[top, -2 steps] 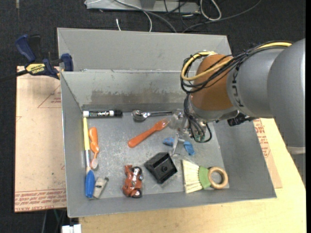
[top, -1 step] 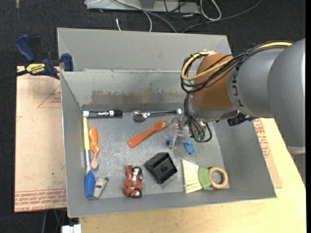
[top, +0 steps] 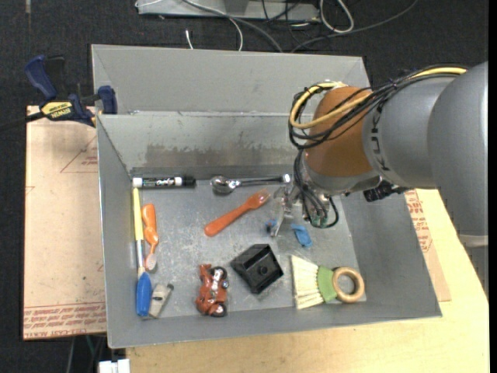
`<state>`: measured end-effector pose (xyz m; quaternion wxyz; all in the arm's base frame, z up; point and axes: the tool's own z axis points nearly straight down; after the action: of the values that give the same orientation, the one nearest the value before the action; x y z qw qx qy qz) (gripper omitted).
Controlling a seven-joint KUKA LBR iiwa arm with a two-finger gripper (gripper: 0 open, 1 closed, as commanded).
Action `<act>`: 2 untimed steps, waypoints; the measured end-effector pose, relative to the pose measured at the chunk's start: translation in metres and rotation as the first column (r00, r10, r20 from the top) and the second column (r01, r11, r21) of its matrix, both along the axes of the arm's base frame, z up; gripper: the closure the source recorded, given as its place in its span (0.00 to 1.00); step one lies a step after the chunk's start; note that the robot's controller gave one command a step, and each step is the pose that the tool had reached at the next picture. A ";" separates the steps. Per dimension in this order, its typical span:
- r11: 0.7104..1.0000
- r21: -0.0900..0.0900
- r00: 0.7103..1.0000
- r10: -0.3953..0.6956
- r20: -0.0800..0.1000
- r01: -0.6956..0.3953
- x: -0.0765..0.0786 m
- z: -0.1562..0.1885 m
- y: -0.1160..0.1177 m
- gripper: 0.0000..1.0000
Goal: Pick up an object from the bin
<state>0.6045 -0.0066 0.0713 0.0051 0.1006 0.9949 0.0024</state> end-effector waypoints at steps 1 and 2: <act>1.000 0.000 1.000 0.000 0.000 0.000 0.000 0.000 0.000 1.00; 1.000 0.000 1.000 0.000 0.000 0.000 0.000 0.000 0.000 1.00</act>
Offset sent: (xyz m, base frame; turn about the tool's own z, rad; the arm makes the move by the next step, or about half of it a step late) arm 0.0000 0.0000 0.0000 0.0000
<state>0.6045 -0.0066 0.0713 0.0051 0.1006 0.9949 0.0023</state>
